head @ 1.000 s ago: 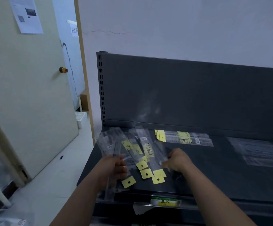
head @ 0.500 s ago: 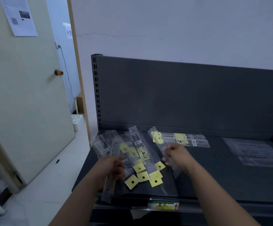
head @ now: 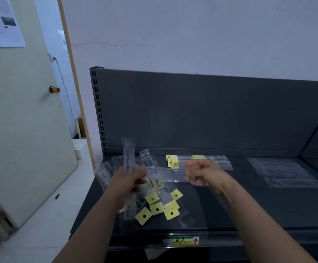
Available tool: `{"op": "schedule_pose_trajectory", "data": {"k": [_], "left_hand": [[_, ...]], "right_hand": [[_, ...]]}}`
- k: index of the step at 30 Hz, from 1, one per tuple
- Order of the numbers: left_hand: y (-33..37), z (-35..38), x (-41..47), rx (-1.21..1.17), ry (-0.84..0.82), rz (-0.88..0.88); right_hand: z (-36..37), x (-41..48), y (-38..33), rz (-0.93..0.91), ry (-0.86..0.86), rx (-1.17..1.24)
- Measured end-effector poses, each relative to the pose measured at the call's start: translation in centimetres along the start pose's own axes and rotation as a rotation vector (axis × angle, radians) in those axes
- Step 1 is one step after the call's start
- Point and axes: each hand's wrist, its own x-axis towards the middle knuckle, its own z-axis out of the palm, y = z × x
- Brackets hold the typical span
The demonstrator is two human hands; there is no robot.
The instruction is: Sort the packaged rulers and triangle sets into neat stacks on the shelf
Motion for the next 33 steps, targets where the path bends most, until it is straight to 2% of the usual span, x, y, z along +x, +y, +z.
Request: {"op": "schedule_pose_trajectory", "data": {"k": [3, 9, 14, 17, 19, 22, 25, 30, 33], "left_hand": [[0.0, 0.0, -0.2, -0.076, -0.153, -0.123], [0.4, 0.2, -0.5, -0.196, -0.572, -0.391], [0.1, -1.3, 0.0, -0.319, -0.667, -0.472], [-0.2, -0.6, -0.2, -0.205, -0.601, -0.45], [-0.5, -0.4, -0.2, -0.103, -0.465, -0.371], [-1.0, -1.7, 0.1, -0.115, -0.227, -0.274], [-2.0, -3.4, 0.8, -0.151, -0.041, -0.253], [-3.1, -3.7, 1.8, -0.039, 0.01, -0.235], [-3.2, -3.8, 2.2, 0.041, -0.009, -0.225]], "right_hand": [[-0.5, 0.9, -0.1, -0.087, 0.135, 0.06], [0.6, 1.7, -1.1, -0.084, -0.051, -0.184], [0.5, 2.6, -1.4, -0.063, -0.114, -0.217], [3.2, 3.0, -1.1, -0.071, -0.183, -0.233], [4.7, 3.6, -0.3, -0.121, -0.122, -0.258], [4.6, 4.0, 1.0, -0.178, -0.017, -0.536], [4.7, 4.0, 3.5, -0.14, -0.102, -0.807], [6.7, 3.8, 5.5, -0.235, -0.161, -1.096], [7.3, 3.1, 5.7, -0.289, -0.281, -1.1]]}}
